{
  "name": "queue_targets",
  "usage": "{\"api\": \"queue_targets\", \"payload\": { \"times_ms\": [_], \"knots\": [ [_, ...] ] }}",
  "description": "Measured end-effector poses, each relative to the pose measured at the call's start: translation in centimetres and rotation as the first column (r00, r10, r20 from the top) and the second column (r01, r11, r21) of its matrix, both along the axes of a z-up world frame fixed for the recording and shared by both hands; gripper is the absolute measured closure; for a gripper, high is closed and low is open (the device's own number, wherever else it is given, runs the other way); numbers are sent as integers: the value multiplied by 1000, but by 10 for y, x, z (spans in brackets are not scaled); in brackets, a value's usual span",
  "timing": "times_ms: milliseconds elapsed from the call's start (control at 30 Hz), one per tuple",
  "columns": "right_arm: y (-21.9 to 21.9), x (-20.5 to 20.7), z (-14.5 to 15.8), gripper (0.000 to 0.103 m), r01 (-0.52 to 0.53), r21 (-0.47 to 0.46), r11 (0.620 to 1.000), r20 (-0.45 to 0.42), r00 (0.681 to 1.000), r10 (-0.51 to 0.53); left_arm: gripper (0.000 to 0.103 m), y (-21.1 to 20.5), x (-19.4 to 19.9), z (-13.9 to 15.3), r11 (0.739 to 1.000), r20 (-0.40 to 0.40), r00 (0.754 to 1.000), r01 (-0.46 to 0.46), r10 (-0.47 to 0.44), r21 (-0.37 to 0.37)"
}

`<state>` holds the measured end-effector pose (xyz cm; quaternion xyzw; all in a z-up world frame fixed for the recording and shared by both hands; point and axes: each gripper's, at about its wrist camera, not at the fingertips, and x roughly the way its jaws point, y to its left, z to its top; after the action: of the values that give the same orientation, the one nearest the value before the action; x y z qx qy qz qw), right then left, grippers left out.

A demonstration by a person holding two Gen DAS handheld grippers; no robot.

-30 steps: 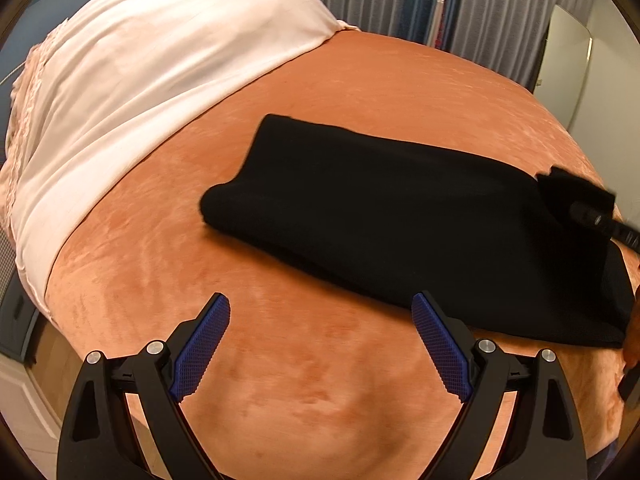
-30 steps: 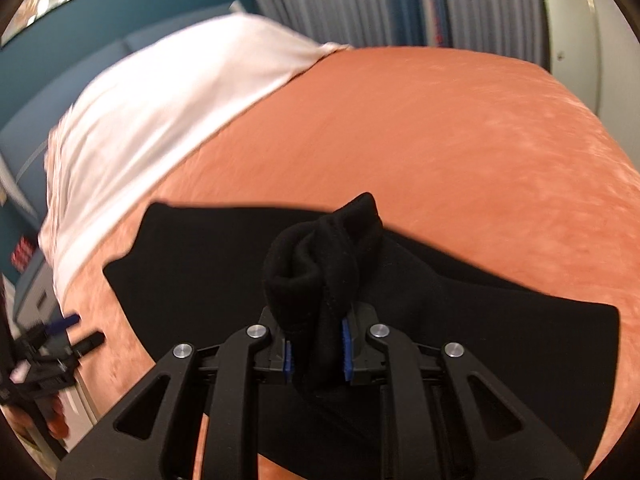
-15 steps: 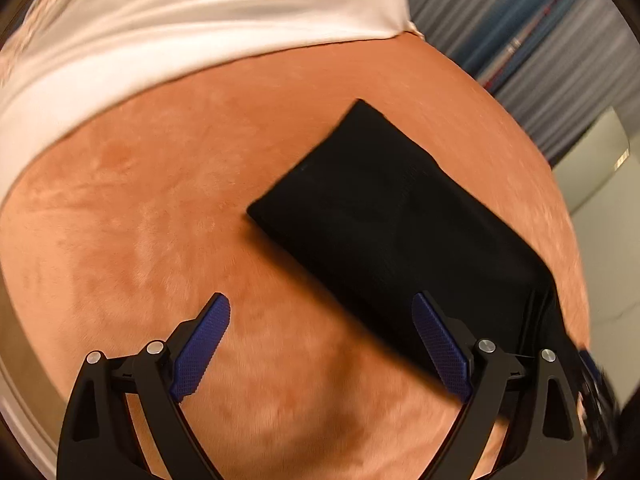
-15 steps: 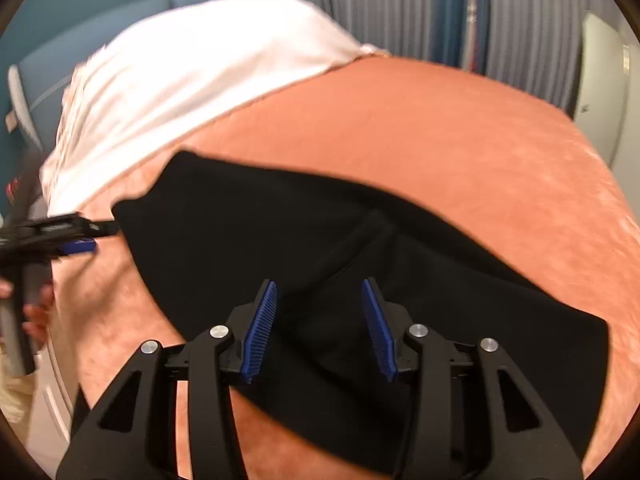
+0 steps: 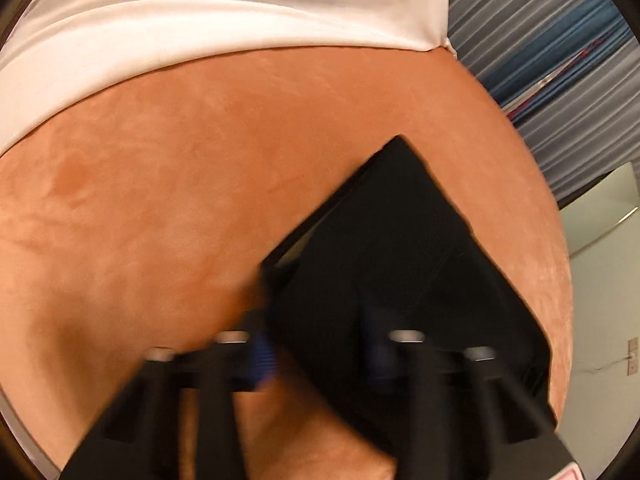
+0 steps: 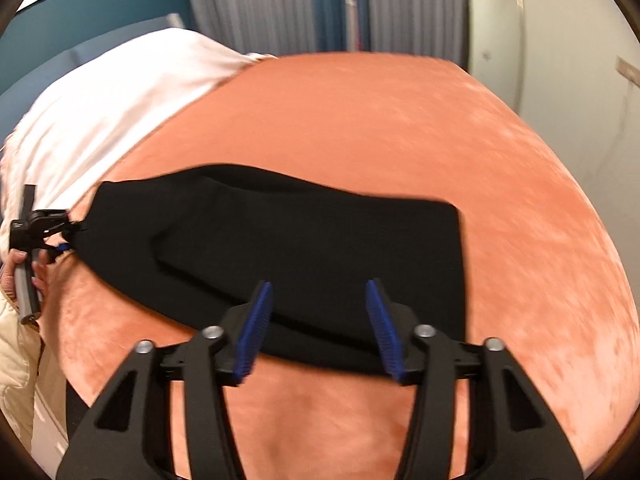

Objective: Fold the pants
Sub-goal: 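Grasp the pants end with the left gripper, lift and fold it over, and release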

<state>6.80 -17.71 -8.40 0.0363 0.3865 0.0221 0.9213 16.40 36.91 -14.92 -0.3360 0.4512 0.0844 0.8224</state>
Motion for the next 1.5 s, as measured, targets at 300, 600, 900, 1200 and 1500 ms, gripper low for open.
{"api": "queue_targets", "payload": {
  "times_ms": [300, 600, 900, 1200, 1500],
  "knots": [
    [-81, -29, -7, 48, 172, 70, 983, -13, 985, -171, 90, -105, 6, 125, 959, 232, 948, 165, -219, 232],
    [-152, -58, -19, 48, 253, 182, 950, -25, 967, -253, 90, -359, -25, 220, 716, 291, 680, 502, -674, 486],
    [-209, -82, -31, 48, 307, 250, 918, -32, 951, -309, 90, -526, -53, 144, 509, 81, 548, 699, -833, 503],
    [-229, -88, -49, 48, 306, 293, 906, -50, 951, -305, 84, -561, -92, 50, 426, -77, 554, 715, -829, 555],
    [-226, -60, -28, 45, 220, 323, 920, -8, 973, -230, 33, -482, -125, 119, 563, 156, 546, 750, -823, 347]
  ]
}}
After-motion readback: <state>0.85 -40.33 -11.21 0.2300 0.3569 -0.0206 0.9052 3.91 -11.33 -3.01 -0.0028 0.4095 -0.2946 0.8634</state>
